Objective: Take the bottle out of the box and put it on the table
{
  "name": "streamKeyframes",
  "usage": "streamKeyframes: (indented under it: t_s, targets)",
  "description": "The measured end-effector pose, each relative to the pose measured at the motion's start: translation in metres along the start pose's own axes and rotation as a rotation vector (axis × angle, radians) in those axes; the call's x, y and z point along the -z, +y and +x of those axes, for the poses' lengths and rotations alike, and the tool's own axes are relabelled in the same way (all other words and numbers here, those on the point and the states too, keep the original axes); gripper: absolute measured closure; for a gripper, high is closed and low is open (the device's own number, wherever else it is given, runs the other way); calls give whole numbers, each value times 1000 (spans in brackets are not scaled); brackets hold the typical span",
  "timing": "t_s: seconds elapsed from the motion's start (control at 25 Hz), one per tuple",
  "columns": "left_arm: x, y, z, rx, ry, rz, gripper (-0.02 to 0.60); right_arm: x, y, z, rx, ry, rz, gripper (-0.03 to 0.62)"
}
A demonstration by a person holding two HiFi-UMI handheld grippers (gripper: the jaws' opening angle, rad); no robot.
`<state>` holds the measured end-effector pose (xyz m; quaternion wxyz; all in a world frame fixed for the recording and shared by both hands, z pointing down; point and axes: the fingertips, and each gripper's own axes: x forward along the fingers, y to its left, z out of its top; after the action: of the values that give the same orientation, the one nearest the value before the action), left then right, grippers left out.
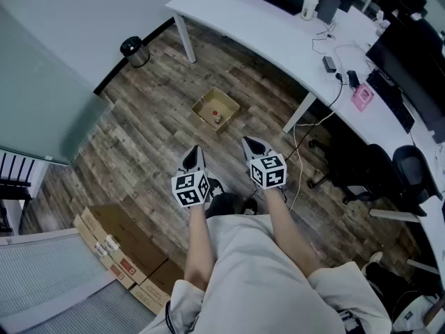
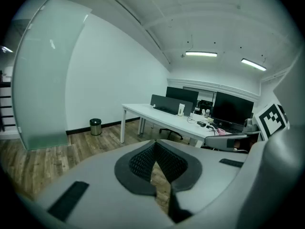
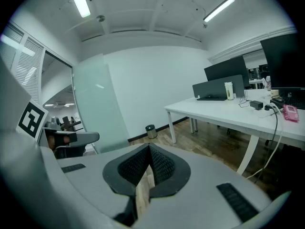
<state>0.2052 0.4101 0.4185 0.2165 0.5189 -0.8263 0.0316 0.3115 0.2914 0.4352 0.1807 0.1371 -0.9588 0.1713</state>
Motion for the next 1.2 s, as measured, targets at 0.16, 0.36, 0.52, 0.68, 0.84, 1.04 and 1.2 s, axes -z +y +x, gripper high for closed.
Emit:
streamKeyframes:
  t_s: [0.16, 0.36, 0.52, 0.68, 0.84, 1.04, 1.2]
  targets:
    - [-10, 10, 14, 12, 12, 26, 568, -10, -4, 12, 24, -4, 0, 556]
    - [-31, 33, 38, 43, 11, 31, 568, -17, -7, 40, 48, 7, 72, 556]
    - [-36, 51, 55, 68, 27, 43, 568, -14, -8, 59, 58, 16, 102, 556]
    - [-36, 71, 77, 95, 47, 41, 568, -13, -15, 79, 106, 23, 114, 555]
    - [-47, 91, 100, 128, 48, 43, 568, -20, -14, 103, 138, 22, 121, 554]
    - [-57, 111, 125, 171, 42, 37, 568, -21, -13, 124, 185, 30, 102, 554]
    - [-59, 127, 135, 194, 62, 51, 568, -16, -9, 132, 204, 57, 89, 554]
